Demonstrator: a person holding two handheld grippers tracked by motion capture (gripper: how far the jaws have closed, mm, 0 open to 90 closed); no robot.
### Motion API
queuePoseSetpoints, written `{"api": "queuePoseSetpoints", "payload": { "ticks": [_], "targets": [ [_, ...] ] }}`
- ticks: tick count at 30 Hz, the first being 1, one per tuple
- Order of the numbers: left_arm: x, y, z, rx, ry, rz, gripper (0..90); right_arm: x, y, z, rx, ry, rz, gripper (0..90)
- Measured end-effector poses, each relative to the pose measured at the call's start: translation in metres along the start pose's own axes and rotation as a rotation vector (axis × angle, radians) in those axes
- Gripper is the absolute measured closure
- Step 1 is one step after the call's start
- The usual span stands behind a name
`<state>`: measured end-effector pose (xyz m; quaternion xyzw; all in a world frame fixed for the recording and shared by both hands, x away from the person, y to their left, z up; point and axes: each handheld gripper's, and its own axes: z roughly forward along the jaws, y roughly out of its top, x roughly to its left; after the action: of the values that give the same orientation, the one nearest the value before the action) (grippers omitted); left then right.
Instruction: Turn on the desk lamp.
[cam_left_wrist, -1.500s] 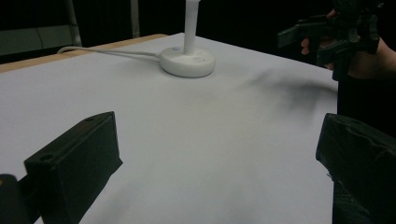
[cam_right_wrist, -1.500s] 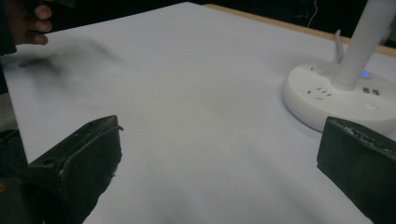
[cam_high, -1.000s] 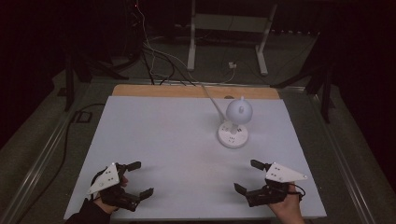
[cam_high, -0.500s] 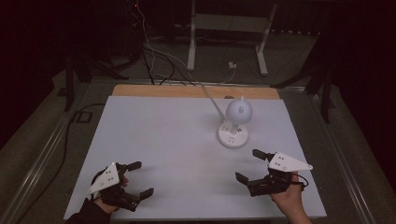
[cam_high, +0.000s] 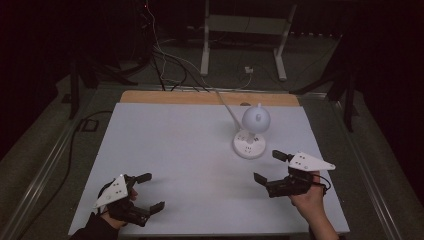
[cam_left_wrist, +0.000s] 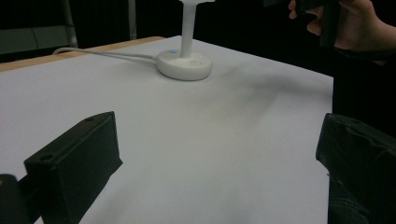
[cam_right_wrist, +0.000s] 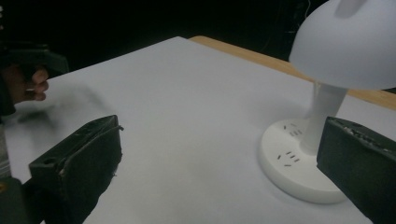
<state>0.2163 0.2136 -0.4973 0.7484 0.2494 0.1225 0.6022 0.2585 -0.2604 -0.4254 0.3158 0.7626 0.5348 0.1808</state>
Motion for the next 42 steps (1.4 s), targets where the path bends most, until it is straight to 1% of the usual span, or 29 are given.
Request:
{"api": "queuePoseSetpoints", "payload": {
  "ticks": [1,7,11,12,16,21,22,26,28,32,33,34,35,39,42],
  "targets": [
    [0.000,0.000,0.000,0.000,0.000,0.000,0.3,0.000,0.000,0.000,0.000,0.000,0.000,0.0],
    [0.000,0.000,0.000,0.000,-0.002,-0.001,0.3,-0.011,0.007,0.004,-0.002,-0.024,0.007,0.0],
    [0.000,0.000,0.000,-0.003,-0.002,-0.003,0.3,-0.019,0.009,0.007,0.000,-0.031,0.018,0.0],
    [0.000,0.000,0.000,-0.003,-0.002,-0.003,0.3,-0.019,0.009,0.007,0.000,-0.031,0.018,0.0],
    [0.000,0.000,0.000,-0.001,0.000,0.000,0.3,-0.027,0.010,0.011,0.004,-0.064,0.015,0.0],
    [0.000,0.000,0.000,-0.004,-0.002,-0.003,0.3,-0.037,0.009,0.017,0.009,-0.073,0.035,0.0],
    [0.000,0.000,0.000,-0.004,-0.002,-0.002,0.3,-0.038,0.009,0.018,0.014,-0.081,0.031,0.0],
    [0.000,0.000,-0.001,-0.004,0.000,-0.002,0.3,-0.044,0.007,0.023,0.021,-0.091,0.040,0.0],
    [0.000,0.001,-0.001,-0.008,0.001,-0.003,0.3,-0.049,0.005,0.028,0.023,-0.095,0.052,0.0],
    [0.000,0.001,-0.001,-0.007,0.002,-0.002,0.3,-0.054,0.002,0.034,0.029,-0.093,0.061,0.0],
    [0.000,0.001,-0.001,-0.007,0.001,-0.001,0.3,-0.059,0.000,0.039,0.035,-0.083,0.076,0.0],
    [0.000,0.001,-0.001,-0.007,0.001,-0.001,0.3,-0.059,0.000,0.039,0.035,-0.083,0.076,0.0],
    [0.000,0.001,-0.001,-0.007,0.001,0.001,0.3,-0.062,-0.002,0.043,0.039,-0.087,0.078,0.0],
    [0.000,0.001,-0.001,-0.008,0.000,0.001,0.3,-0.067,-0.005,0.049,0.040,-0.104,0.073,0.0],
    [0.000,0.001,-0.001,-0.008,-0.001,-0.002,0.3,-0.074,-0.010,0.055,0.044,-0.107,0.091,0.0]
  ]
}}
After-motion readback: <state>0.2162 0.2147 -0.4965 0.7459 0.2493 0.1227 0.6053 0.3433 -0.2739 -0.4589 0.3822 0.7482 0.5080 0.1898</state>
